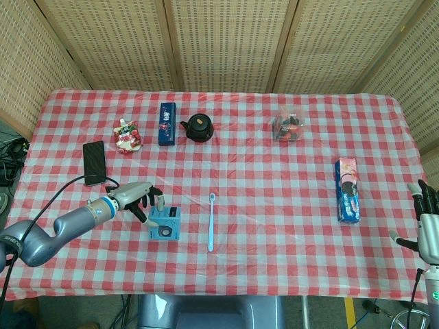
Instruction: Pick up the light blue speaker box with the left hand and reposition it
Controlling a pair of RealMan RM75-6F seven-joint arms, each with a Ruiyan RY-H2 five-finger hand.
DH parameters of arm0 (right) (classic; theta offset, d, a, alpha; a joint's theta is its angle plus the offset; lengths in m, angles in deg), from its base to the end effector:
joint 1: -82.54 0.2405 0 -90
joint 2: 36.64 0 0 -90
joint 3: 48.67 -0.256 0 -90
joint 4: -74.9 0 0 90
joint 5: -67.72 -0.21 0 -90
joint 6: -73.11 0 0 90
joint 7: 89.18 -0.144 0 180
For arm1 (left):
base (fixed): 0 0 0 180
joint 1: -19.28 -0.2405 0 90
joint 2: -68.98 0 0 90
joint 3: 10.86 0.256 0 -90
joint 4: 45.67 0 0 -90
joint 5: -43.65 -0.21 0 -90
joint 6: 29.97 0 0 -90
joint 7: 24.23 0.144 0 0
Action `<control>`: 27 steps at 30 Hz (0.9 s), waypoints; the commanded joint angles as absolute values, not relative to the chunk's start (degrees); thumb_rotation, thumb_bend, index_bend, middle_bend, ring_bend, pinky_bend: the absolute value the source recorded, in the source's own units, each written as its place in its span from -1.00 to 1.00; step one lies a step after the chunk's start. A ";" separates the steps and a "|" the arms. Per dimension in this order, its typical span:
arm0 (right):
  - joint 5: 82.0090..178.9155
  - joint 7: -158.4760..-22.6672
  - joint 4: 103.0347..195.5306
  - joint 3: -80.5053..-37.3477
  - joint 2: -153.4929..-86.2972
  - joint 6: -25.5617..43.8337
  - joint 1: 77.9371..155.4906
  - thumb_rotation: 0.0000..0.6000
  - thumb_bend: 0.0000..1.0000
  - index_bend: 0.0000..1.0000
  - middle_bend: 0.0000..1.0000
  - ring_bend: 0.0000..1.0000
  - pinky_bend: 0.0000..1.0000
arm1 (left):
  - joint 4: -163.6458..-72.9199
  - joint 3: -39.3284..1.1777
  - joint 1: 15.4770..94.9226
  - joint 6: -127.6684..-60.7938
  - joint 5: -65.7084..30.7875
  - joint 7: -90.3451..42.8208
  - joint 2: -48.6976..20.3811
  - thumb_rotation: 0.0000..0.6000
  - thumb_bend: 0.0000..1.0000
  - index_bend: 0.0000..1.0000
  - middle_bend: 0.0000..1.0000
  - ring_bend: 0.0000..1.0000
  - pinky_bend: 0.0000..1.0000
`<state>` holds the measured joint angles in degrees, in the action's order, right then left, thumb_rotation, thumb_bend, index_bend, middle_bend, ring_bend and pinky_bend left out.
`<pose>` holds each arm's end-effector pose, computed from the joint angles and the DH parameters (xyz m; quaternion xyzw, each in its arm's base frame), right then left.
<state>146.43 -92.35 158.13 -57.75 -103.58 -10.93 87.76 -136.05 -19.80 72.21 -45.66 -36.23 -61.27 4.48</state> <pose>-0.3447 -0.2056 0.1825 0.5353 -0.3725 0.3875 0.6515 -0.1561 0.3594 0.0472 -0.7336 -0.6031 -0.2264 0.2167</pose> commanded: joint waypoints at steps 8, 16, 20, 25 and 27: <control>145.70 -92.68 157.51 -57.93 -103.69 -10.14 87.97 1.00 -1.00 -0.83 -1.00 -1.00 -1.00 | -128.81 -18.39 76.01 -40.28 -31.56 -59.20 -1.00 1.00 -0.71 -0.86 -0.93 -0.86 -0.71; 145.61 -92.46 157.39 -57.91 -103.83 -10.00 88.04 1.00 -1.00 -0.83 -1.00 -1.00 -1.00 | -127.02 -19.60 73.02 -49.47 -29.74 -56.80 -3.38 1.00 -1.00 -1.00 -1.00 -1.00 -0.98; 145.74 -92.47 157.52 -57.89 -103.81 -10.18 87.99 1.00 -1.00 -0.83 -1.00 -1.00 -1.00 | -128.96 -20.43 70.28 -56.78 -31.45 -55.51 -2.27 1.00 -1.00 -1.00 -1.00 -1.00 -0.98; 145.97 -92.61 157.73 -57.78 -103.71 -10.30 87.93 1.00 -1.00 -0.83 -1.00 -1.00 -1.00 | -131.57 -18.09 67.80 -63.74 -36.80 -48.52 -0.34 1.00 -1.00 -1.00 -1.00 -1.00 -0.94; 146.02 -92.70 157.77 -57.76 -103.70 -10.28 87.93 1.00 -1.00 -0.83 -1.00 -1.00 -1.00 | -131.41 -16.65 66.72 -66.79 -38.56 -43.15 -1.02 1.00 -1.00 -1.00 -1.00 -1.00 -0.92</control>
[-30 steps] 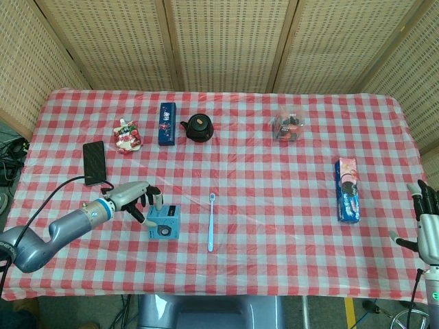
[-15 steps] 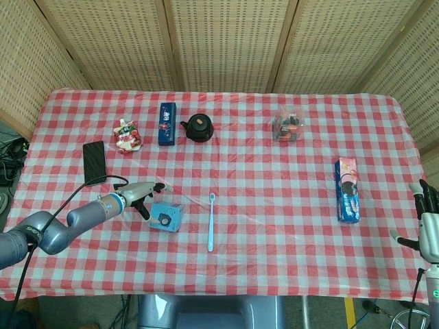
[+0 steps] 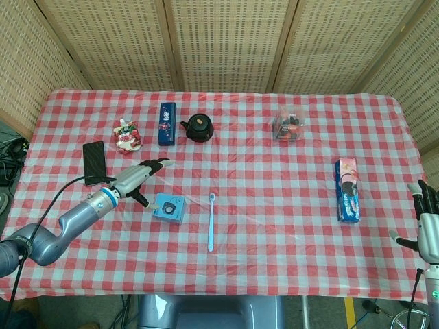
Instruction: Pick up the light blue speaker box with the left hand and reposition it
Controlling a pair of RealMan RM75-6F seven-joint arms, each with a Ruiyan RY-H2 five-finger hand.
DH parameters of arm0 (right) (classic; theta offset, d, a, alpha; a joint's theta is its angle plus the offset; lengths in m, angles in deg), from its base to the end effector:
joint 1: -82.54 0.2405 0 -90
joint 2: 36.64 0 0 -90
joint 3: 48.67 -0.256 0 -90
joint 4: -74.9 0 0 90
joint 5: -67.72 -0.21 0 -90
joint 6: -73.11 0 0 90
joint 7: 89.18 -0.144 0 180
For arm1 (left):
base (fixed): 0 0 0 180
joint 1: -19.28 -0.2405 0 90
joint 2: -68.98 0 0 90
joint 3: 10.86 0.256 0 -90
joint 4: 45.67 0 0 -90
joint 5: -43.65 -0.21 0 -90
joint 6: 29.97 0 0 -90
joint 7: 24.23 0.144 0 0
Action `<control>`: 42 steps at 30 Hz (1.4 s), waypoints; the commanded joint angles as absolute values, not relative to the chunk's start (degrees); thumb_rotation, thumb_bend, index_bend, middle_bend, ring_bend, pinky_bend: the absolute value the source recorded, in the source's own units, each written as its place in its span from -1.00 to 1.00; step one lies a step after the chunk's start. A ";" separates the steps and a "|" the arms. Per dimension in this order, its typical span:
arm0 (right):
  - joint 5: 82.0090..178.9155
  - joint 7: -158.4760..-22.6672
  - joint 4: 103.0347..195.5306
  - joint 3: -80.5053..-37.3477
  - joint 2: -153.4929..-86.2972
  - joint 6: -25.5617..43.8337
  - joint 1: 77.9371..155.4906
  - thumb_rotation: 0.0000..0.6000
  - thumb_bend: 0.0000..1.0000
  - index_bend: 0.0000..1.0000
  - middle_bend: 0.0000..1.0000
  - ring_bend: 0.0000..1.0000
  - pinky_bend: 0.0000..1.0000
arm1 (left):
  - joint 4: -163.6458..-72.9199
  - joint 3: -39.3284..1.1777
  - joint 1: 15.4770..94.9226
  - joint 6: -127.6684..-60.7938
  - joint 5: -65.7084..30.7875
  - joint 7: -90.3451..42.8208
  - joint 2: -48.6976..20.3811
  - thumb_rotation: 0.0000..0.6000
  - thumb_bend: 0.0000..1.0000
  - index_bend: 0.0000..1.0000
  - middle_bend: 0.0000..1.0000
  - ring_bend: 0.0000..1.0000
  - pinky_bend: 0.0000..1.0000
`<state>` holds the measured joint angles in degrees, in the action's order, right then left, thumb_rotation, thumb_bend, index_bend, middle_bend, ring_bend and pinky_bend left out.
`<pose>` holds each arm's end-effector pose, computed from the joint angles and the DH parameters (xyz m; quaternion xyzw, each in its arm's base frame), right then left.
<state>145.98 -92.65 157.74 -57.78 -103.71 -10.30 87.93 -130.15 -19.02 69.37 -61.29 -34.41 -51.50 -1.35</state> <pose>-0.3469 -0.2068 0.1818 0.5343 -0.3769 0.3849 0.6514 -0.1601 0.3774 0.0448 -0.7383 -0.5296 -0.3240 0.2635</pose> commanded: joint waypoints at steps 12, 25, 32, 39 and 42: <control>146.18 -92.64 157.78 -57.76 -103.66 -10.44 87.95 1.00 -1.00 -0.83 -1.00 -1.00 -1.00 | -128.34 -12.58 63.23 -73.83 -39.64 -25.12 -8.78 1.00 -1.00 -0.87 -0.97 -0.84 -0.66; 145.80 -92.85 157.39 -57.82 -103.75 -9.99 88.06 1.00 -1.00 -0.83 -1.00 -1.00 -1.00 | -120.34 -13.41 62.01 -82.64 -43.05 -23.50 -17.97 1.00 -1.00 0.02 -0.27 -0.17 -0.22; 145.81 -92.65 157.35 -57.78 -103.84 -9.96 88.09 1.00 -1.00 -0.83 -1.00 -1.00 -1.00 | -122.38 -13.75 61.75 -84.55 -43.65 -27.15 -15.85 1.00 -0.97 0.09 -0.22 -0.13 -0.19; 145.89 -92.29 157.43 -57.70 -103.96 -9.94 88.15 1.00 -1.00 -0.83 -1.00 -1.00 -1.00 | -129.62 -14.42 63.17 -80.00 -41.38 -34.02 -9.33 1.00 -0.97 0.09 -0.22 -0.13 -0.17; 145.93 -92.00 157.52 -57.67 -104.04 -9.93 88.20 1.00 -1.00 -0.83 -1.00 -1.00 -1.00 | -133.74 -15.38 65.29 -74.48 -39.03 -39.21 -4.53 1.00 -0.97 0.08 -0.22 -0.13 -0.17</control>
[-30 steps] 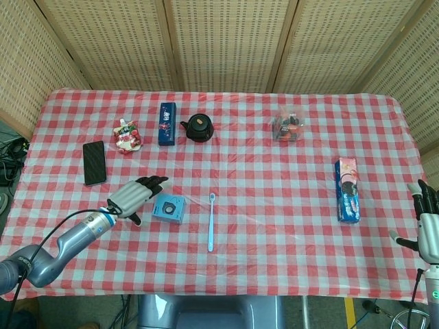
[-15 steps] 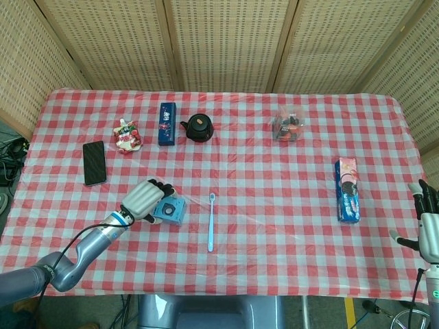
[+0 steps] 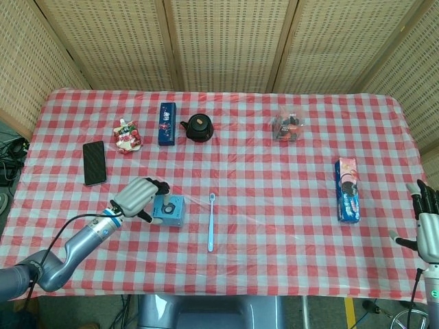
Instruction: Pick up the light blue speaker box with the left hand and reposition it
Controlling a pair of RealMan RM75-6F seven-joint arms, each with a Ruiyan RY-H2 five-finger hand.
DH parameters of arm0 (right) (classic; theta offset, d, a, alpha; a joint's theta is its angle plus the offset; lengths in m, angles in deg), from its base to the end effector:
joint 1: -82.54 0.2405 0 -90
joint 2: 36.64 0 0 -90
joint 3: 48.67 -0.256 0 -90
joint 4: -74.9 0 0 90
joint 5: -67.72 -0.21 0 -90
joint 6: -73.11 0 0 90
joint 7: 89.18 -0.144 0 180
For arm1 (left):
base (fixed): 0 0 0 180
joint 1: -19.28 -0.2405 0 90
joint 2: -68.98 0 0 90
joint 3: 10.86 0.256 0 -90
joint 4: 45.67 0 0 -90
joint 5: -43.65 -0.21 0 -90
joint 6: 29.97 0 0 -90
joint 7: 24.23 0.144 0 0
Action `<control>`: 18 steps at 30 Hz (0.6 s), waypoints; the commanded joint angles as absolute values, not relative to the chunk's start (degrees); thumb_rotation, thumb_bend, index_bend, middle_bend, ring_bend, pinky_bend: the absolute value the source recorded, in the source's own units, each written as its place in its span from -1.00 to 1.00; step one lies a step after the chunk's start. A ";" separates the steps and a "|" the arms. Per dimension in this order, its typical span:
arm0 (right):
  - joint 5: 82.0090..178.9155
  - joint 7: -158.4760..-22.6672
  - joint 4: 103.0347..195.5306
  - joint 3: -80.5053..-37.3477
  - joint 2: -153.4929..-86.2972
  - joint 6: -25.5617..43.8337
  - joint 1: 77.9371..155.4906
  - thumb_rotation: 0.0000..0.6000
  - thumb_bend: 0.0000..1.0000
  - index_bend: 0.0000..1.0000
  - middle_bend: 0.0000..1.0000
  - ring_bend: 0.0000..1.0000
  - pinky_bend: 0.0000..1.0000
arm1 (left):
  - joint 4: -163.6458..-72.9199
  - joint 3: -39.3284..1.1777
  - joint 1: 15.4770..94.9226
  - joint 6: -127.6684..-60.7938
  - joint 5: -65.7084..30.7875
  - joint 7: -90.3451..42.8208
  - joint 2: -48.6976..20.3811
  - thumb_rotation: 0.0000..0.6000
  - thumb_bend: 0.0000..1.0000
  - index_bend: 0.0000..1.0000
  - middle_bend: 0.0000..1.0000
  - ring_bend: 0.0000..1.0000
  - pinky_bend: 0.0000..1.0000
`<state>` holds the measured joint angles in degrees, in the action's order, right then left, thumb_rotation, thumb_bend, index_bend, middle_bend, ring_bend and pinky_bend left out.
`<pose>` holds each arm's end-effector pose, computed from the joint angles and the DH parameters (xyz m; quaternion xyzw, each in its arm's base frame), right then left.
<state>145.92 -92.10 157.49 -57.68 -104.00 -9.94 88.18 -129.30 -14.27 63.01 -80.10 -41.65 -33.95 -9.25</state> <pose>-0.3472 -0.2081 0.1796 0.5377 -0.3763 0.3808 0.6513 -0.1660 0.3356 0.0152 -0.7898 -0.3850 -0.3783 0.2914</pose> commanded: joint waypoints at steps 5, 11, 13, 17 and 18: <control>145.83 -91.62 157.51 -57.65 -104.16 -9.76 88.30 1.00 -1.00 -0.83 -1.00 -1.00 -1.00 | -136.92 -16.16 69.72 -63.06 -34.94 -44.75 1.08 1.00 -0.97 0.07 -0.22 -0.13 -0.17; 145.59 -91.60 157.39 -57.73 -104.21 -9.56 88.37 1.00 -1.00 -0.83 -1.00 -1.00 -1.00 | -136.80 -17.01 75.87 -48.50 -30.78 -50.02 3.43 1.00 -0.96 0.04 -0.22 -0.13 -0.17; 145.46 -91.67 157.35 -57.78 -104.20 -9.50 88.38 1.00 -1.00 -0.83 -1.00 -1.00 -1.00 | -136.24 -17.42 77.18 -45.72 -29.98 -50.96 3.09 1.00 -0.95 0.03 -0.22 -0.13 -0.17; 145.01 -91.95 157.16 -57.94 -104.17 -9.14 88.44 1.00 -1.00 -0.83 -1.00 -1.00 -1.00 | -134.22 -17.73 79.93 -39.91 -28.93 -51.56 1.92 1.00 -0.95 0.01 -0.23 -0.13 -0.18; 144.95 -92.01 157.13 -57.97 -104.16 -9.07 88.45 1.00 -1.00 -0.83 -1.00 -1.00 -1.00 | -133.69 -17.69 80.30 -39.20 -28.71 -51.49 1.61 1.00 -0.95 0.00 -0.24 -0.13 -0.18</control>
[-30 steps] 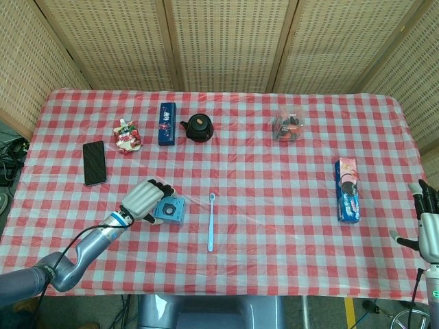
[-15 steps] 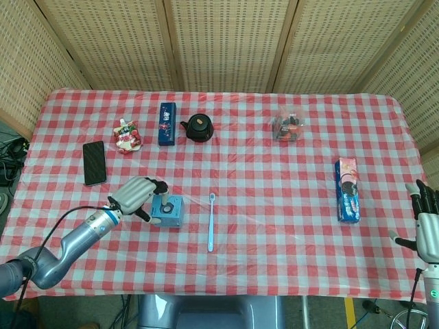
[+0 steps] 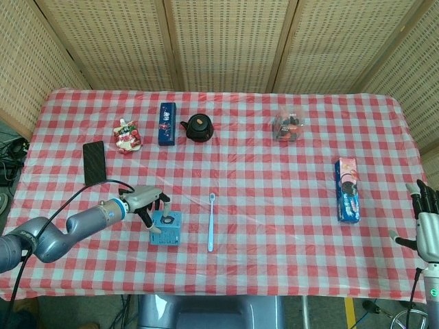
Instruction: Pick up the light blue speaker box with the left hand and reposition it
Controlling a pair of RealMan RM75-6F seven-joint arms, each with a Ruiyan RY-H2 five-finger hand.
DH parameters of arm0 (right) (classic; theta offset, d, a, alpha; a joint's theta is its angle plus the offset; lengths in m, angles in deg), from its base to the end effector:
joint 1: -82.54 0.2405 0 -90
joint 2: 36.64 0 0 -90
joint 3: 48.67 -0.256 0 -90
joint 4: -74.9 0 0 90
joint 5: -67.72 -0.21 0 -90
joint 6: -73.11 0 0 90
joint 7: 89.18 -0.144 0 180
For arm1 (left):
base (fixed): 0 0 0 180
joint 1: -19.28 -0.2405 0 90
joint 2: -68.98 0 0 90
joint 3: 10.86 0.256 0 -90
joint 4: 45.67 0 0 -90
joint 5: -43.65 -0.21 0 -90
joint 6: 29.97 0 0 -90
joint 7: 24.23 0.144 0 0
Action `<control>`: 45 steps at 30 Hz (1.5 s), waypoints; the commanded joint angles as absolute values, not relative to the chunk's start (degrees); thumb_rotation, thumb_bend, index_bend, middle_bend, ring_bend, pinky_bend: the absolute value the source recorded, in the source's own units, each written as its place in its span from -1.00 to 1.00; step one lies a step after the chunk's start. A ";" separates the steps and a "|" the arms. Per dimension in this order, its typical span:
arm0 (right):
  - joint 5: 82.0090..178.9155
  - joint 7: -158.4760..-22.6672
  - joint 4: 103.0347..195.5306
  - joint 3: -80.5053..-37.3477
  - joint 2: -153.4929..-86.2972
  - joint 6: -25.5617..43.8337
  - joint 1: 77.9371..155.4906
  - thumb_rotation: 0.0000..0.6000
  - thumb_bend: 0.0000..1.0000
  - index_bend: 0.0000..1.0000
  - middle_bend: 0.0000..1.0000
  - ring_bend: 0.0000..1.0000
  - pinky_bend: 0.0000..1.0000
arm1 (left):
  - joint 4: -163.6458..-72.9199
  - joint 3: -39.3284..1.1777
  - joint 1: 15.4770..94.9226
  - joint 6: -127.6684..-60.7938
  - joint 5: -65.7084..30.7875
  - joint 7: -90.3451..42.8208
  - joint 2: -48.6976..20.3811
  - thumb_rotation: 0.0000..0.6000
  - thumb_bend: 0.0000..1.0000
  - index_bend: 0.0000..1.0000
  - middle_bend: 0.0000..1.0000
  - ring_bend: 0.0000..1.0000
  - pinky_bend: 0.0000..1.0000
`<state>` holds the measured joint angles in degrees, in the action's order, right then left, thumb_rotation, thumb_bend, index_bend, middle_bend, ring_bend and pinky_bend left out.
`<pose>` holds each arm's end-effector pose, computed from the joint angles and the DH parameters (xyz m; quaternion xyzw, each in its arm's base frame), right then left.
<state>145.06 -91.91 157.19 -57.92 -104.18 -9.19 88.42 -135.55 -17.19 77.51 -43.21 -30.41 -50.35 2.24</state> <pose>-0.3495 -0.2102 0.1791 0.5351 -0.3802 0.3761 0.6539 -0.1406 0.3602 0.0289 -0.7857 -0.5506 -0.1825 0.2152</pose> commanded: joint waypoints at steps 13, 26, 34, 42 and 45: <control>144.74 -92.65 156.97 -58.05 -104.11 -8.80 88.49 1.00 -1.00 -0.83 -1.00 -1.00 -1.00 | -128.09 -16.07 82.37 -36.34 -25.35 -49.28 -2.54 1.00 -0.95 -0.98 -1.00 -1.00 -0.94; 144.95 -93.55 157.01 -58.11 -103.74 -9.16 88.29 1.00 -1.00 -0.83 -1.00 -1.00 -1.00 | -132.91 -20.83 74.65 -54.14 -26.23 -49.75 0.85 1.00 -1.00 -1.00 -1.00 -1.00 -1.00; 146.04 -93.25 157.56 -57.62 -103.70 -9.96 88.04 1.00 -1.00 -0.83 -1.00 -1.00 -1.00 | -133.92 -18.92 60.81 -84.26 -34.73 -39.33 2.58 1.00 -1.00 -1.00 -1.00 -1.00 -1.00; 146.91 -93.37 158.00 -57.33 -103.56 -10.42 87.97 1.00 -1.00 -0.83 -1.00 -1.00 -1.00 | -131.17 -15.13 47.25 -103.60 -36.98 -36.46 0.69 1.00 -1.00 -1.00 -1.00 -1.00 -1.00; 147.26 -93.28 158.02 -57.22 -103.54 -10.65 87.94 1.00 -1.00 -0.83 -1.00 -1.00 -1.00 | -134.93 -13.31 43.31 -105.58 -35.16 -33.24 3.44 1.00 -1.00 -1.00 -1.00 -1.00 -1.00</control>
<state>147.25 -93.29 158.01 -57.24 -103.55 -10.64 87.95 -132.50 -15.59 47.60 -102.33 -35.62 -36.70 1.70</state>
